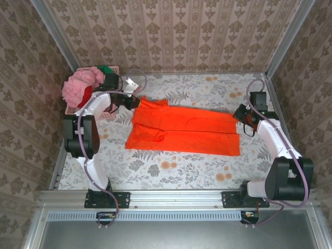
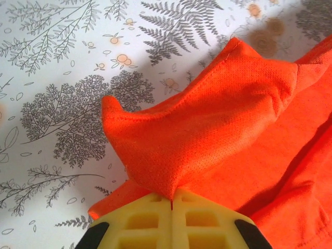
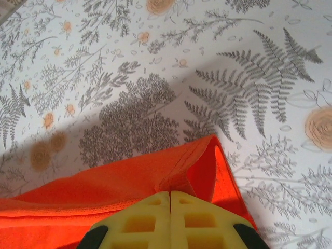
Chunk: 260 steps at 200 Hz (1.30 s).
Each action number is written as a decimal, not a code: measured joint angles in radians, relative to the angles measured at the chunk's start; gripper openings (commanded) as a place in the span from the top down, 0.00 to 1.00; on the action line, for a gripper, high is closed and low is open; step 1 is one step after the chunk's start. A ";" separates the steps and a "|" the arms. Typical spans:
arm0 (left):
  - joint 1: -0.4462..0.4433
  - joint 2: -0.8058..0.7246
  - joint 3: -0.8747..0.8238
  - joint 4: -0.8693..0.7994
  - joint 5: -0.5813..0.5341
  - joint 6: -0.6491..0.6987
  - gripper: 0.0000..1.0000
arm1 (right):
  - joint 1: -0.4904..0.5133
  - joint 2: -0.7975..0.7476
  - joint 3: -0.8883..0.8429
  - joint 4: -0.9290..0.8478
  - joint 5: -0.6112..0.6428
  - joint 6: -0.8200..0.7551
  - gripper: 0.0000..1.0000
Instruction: Fold and stack the t-shirts
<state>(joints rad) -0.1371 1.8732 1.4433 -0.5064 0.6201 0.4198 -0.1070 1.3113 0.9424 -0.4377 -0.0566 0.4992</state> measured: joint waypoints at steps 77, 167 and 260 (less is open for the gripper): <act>0.014 -0.208 -0.239 0.046 0.042 0.029 1.00 | 0.000 -0.133 -0.067 -0.094 0.002 -0.034 1.00; 0.014 -0.387 -0.422 0.064 -0.011 0.005 1.00 | -0.002 -0.198 -0.105 -0.194 0.031 -0.076 1.00; -0.001 -0.440 -0.533 0.035 -0.082 -0.050 1.00 | -0.002 -0.257 -0.230 -0.224 0.033 -0.074 1.00</act>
<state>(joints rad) -0.1379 1.4330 0.9104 -0.4717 0.5381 0.3695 -0.1089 1.0546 0.7128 -0.6621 -0.0238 0.4255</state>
